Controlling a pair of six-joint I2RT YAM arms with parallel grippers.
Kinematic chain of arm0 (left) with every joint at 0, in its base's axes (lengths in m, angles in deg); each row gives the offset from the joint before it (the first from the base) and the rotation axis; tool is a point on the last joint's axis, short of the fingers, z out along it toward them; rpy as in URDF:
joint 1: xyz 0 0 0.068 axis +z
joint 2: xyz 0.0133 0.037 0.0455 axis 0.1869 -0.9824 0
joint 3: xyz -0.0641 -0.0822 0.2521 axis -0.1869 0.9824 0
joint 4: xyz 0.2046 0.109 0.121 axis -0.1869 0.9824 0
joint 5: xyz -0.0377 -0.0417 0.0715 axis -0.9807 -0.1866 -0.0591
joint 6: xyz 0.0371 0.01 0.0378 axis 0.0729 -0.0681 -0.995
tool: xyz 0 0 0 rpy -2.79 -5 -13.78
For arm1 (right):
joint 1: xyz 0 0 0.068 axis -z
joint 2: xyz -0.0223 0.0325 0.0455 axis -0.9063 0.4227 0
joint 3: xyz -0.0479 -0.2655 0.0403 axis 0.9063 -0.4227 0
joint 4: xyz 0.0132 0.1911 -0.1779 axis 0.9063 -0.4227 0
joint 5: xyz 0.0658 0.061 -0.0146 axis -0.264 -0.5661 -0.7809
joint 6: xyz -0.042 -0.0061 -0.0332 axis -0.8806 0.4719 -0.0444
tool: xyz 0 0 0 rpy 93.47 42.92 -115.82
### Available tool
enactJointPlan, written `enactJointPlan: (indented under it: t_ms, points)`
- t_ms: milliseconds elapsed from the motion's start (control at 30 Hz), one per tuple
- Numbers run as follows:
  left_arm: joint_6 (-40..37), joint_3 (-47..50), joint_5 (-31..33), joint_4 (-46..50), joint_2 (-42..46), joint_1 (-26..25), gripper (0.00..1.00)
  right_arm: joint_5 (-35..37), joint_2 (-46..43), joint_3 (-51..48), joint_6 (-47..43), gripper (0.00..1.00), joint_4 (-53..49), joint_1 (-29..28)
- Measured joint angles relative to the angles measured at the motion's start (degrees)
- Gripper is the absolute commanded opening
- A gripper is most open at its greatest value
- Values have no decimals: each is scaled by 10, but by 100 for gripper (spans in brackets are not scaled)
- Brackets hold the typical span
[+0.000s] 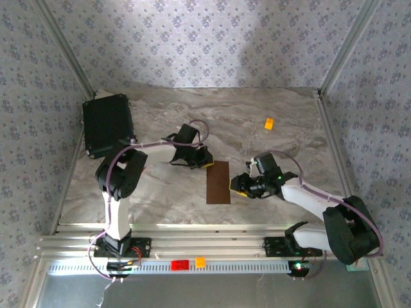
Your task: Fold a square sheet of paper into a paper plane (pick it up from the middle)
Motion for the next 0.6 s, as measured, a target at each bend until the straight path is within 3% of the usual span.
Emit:
enactJointPlan:
  t_ms: [600]
  points:
    - [-18, 29, -5, -23, -14, 6, 11, -46, 61, -3, 20, 54, 12, -32]
